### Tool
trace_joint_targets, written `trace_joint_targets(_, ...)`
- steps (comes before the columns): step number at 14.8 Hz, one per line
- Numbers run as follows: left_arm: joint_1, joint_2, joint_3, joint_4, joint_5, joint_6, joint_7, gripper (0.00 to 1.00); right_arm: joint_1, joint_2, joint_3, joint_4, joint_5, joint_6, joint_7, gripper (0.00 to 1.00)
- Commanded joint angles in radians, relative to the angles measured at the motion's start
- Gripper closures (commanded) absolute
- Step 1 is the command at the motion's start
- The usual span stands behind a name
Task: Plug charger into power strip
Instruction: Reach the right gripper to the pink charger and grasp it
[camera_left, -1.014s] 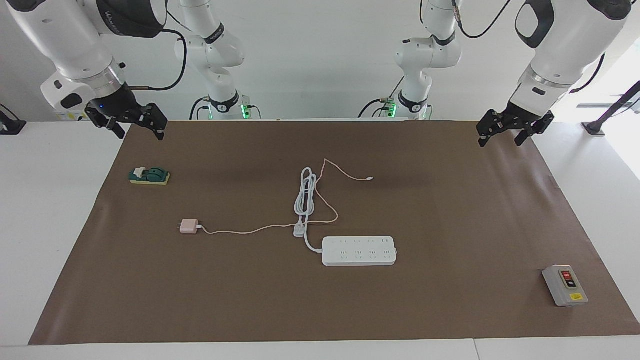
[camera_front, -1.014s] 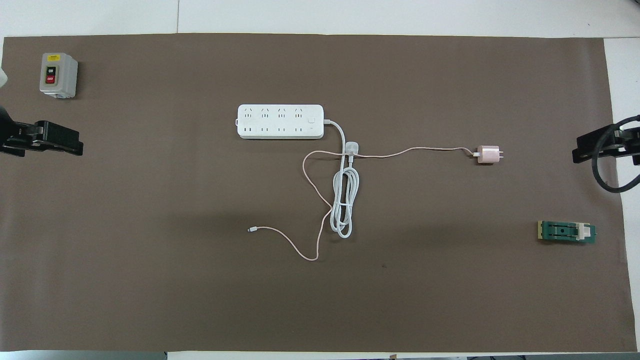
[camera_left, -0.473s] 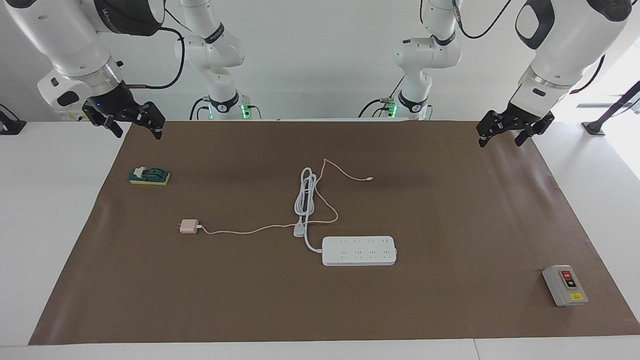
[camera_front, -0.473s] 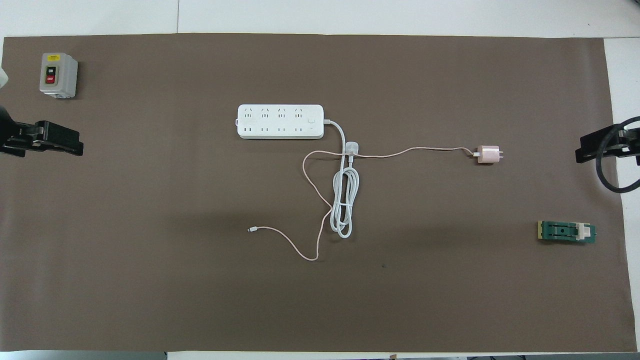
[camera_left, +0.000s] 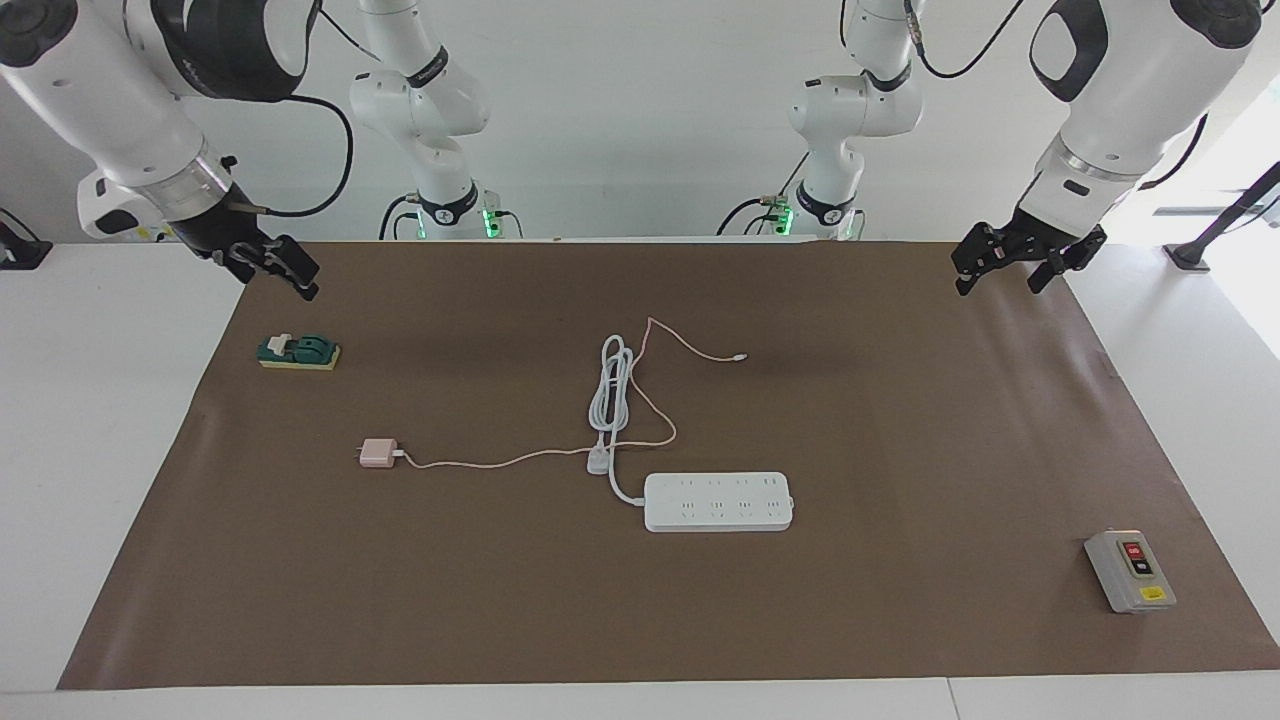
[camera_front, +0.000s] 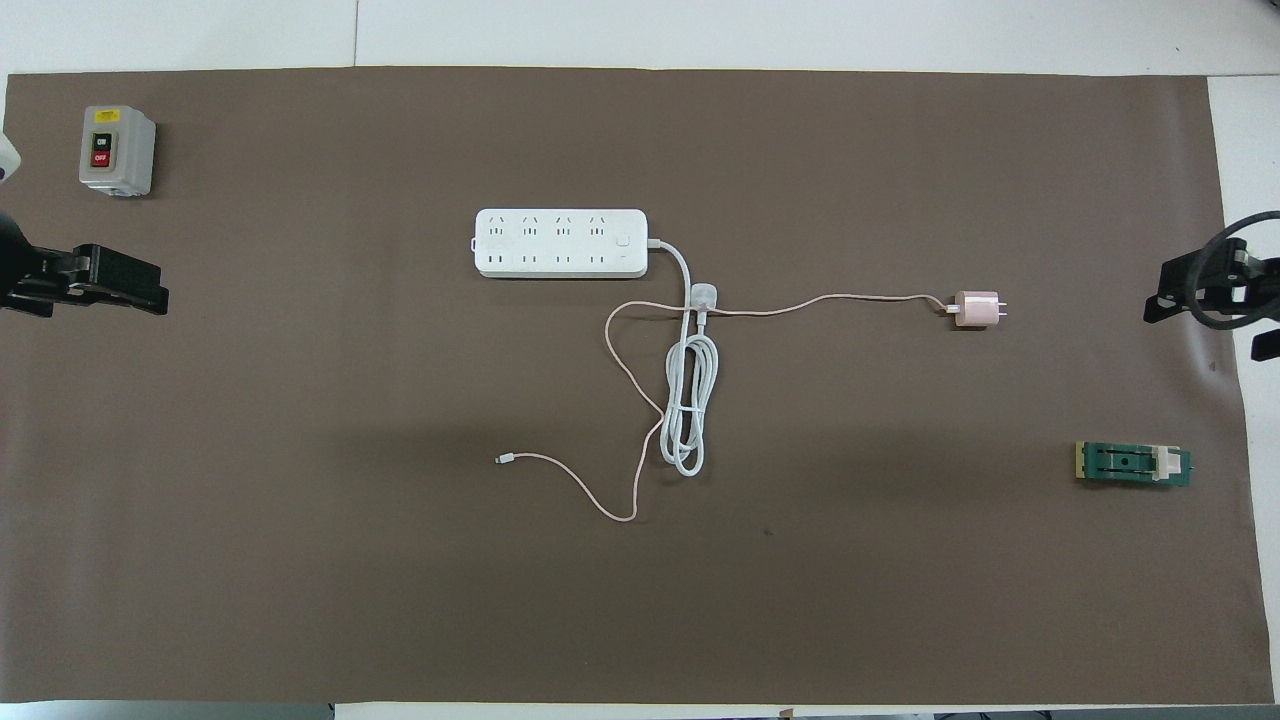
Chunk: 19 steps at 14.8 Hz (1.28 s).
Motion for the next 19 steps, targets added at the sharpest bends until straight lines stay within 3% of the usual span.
trace_joint_targets(1,0.003,-0.005,0.002,-0.006,0.000,-0.015,-0.002,0.00,-0.034,0.074,0.013,-0.027,0.095,0.062,0.220,0.00)
trace_joint_targets(8,0.020,-0.002,0.002,-0.006,0.003,-0.005,0.001,0.00,-0.139,0.202,0.011,-0.145,0.477,0.248,0.589,0.00)
trace_joint_targets(12,0.040,0.003,0.002,-0.007,0.003,-0.002,0.003,0.00,-0.185,0.324,0.011,-0.142,0.583,0.290,0.577,0.00)
trace_joint_targets(19,0.038,0.004,0.002,0.022,0.001,-0.020,0.000,0.00,-0.197,0.440,0.013,-0.159,0.712,0.369,0.470,0.00)
